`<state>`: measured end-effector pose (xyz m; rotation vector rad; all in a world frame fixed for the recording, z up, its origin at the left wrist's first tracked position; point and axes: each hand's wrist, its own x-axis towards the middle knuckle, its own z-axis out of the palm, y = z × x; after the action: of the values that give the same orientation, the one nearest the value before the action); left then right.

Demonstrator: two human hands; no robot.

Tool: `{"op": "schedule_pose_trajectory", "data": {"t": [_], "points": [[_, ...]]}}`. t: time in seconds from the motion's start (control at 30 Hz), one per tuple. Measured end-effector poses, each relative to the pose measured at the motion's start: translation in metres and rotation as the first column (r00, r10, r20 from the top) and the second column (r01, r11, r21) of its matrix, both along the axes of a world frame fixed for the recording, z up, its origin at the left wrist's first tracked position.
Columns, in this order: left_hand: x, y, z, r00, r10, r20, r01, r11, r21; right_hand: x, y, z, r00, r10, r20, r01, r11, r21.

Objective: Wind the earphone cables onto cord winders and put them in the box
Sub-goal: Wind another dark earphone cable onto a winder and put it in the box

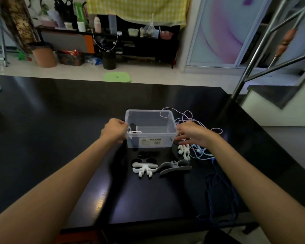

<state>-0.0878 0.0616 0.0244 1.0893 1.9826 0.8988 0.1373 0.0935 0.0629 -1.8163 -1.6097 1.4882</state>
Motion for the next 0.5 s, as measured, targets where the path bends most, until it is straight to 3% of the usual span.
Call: {"op": "schedule_pose_trajectory", "data": {"t": [0.1,0.2,0.3,0.4,0.5], "points": [[0.002,0.002,0.000,0.985,0.025,-0.170,-0.029,0.999,-0.020,0.012,-0.005,0.004,0.998,-0.008,-0.066,0.006,1.000,-0.029],[0.018,-0.009,0.013,0.914,0.101,-0.393,-0.041,0.986,0.159,0.045,-0.013,0.010,0.998,0.020,0.060,-0.022,0.999,0.036],[0.055,-0.035,0.027,0.886,0.011,-0.463,0.155,0.935,0.319,0.092,-0.033,0.013,0.963,0.058,0.262,-0.050,0.998,-0.037],[0.108,-0.060,0.026,0.843,-0.331,-0.423,0.435,0.883,0.177,0.134,-0.061,0.005,0.819,0.170,0.548,-0.056,0.974,-0.218],[0.162,-0.074,0.008,0.646,-0.645,-0.408,0.647,0.746,-0.155,0.154,-0.090,-0.013,0.746,0.186,0.640,0.007,0.958,-0.286]]}}
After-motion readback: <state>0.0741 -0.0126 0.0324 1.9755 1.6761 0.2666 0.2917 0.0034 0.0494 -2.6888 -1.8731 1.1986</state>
